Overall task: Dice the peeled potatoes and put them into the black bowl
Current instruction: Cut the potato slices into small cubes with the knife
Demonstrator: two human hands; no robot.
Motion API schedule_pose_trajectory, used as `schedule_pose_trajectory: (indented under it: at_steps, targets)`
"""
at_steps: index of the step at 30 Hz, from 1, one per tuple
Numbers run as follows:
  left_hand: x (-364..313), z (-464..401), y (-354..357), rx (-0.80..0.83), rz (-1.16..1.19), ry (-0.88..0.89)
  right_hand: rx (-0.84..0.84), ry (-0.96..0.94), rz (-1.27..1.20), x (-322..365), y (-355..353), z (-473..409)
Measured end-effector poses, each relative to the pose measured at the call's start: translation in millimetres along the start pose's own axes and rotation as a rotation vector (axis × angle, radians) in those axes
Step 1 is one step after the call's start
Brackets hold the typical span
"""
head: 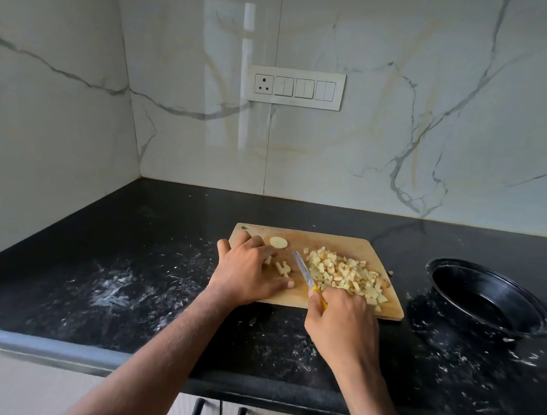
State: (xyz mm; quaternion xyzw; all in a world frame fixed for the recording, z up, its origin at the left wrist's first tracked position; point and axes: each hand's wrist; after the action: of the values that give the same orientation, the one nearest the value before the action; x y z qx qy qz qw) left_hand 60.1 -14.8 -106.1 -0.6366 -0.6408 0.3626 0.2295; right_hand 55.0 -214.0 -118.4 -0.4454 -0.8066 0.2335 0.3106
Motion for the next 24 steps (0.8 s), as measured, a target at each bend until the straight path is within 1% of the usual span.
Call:
schedule_pose_trajectory:
  at_steps: [7,13,17,20,24]
  targets:
    - [-1.2,-3.7,3.9,-0.004,0.013,-0.004,0.022,0.014,-0.007,-1.5,3.7,-0.1]
    - [-6.6,-5.9,0.8,0.01,-0.011,0.1,0.025,0.027,-0.022,-1.8,3.3,0.4]
    - [-11.3,-4.9,-2.8,0.035,-0.027,0.118,0.027,0.04,-0.021,-2.0,3.6,0.6]
    - [-18.8,-5.6,-3.7,0.021,-0.061,0.093,0.023,0.044,-0.028,-1.4,1.9,0.2]
    - [-28.5,-8.8,-3.7,0.0,-0.177,0.098,0.029,0.069,-0.039,-1.4,0.9,-0.8]
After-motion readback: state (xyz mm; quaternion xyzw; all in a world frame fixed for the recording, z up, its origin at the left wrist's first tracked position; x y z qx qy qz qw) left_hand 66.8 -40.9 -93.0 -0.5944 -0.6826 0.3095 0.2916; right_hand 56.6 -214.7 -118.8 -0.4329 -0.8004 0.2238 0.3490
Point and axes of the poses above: each hand's wrist, its own z-axis away from the middle knuckle, its own y-axis out of the palm, x = y × z, and after that the axes turned 15 degrees about -x, right-handed
